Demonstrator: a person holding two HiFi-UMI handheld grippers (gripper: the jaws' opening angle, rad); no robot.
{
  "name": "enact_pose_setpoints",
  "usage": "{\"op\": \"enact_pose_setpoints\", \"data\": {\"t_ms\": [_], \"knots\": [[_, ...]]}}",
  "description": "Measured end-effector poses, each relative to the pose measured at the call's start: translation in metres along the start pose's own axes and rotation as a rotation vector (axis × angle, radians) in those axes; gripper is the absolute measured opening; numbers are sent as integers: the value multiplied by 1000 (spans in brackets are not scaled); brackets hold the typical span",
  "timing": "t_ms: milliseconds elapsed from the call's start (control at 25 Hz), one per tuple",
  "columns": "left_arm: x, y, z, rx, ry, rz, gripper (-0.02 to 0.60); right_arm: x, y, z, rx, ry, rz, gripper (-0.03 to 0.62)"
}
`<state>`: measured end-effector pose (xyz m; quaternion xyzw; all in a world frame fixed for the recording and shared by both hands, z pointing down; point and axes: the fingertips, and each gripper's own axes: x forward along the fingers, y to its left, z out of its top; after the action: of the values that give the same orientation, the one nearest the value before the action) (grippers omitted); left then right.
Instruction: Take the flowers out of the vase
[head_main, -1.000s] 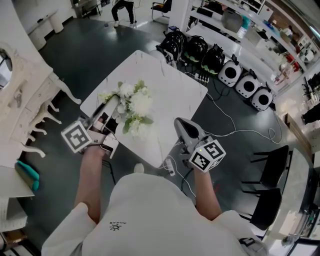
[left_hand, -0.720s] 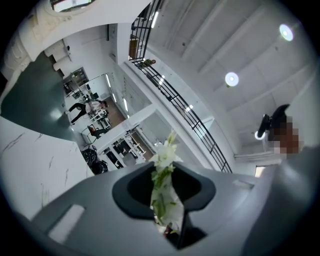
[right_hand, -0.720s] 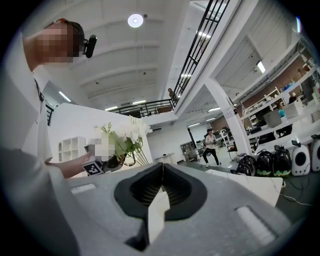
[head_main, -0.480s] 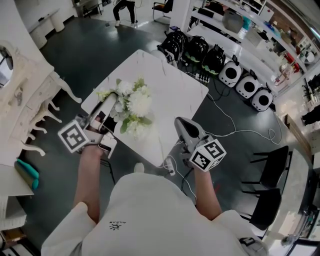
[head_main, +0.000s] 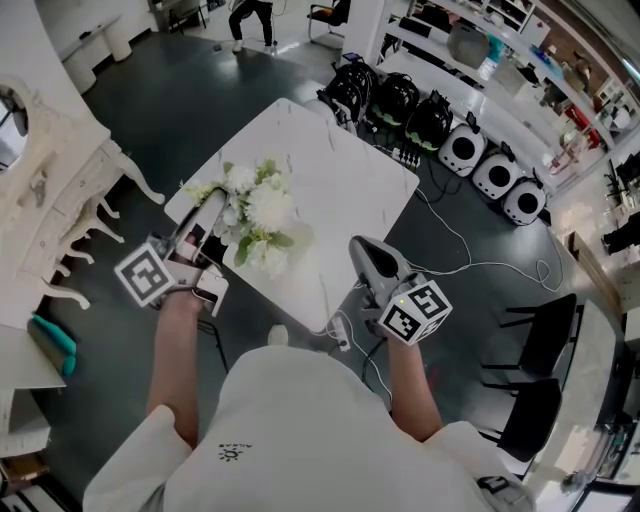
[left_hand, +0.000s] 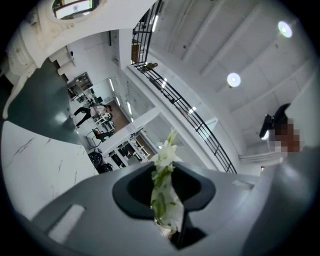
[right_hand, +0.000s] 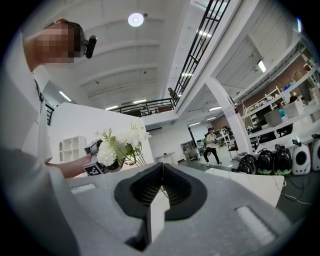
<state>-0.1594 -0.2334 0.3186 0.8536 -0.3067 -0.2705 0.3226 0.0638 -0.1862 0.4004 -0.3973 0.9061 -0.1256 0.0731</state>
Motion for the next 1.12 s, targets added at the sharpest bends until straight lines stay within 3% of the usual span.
{"op": "enact_pose_setpoints", "data": {"t_ms": [1120], "knots": [[-38,92,-54,-79,49,191,74,9,-5,-13,23,36,-7,2]]}}
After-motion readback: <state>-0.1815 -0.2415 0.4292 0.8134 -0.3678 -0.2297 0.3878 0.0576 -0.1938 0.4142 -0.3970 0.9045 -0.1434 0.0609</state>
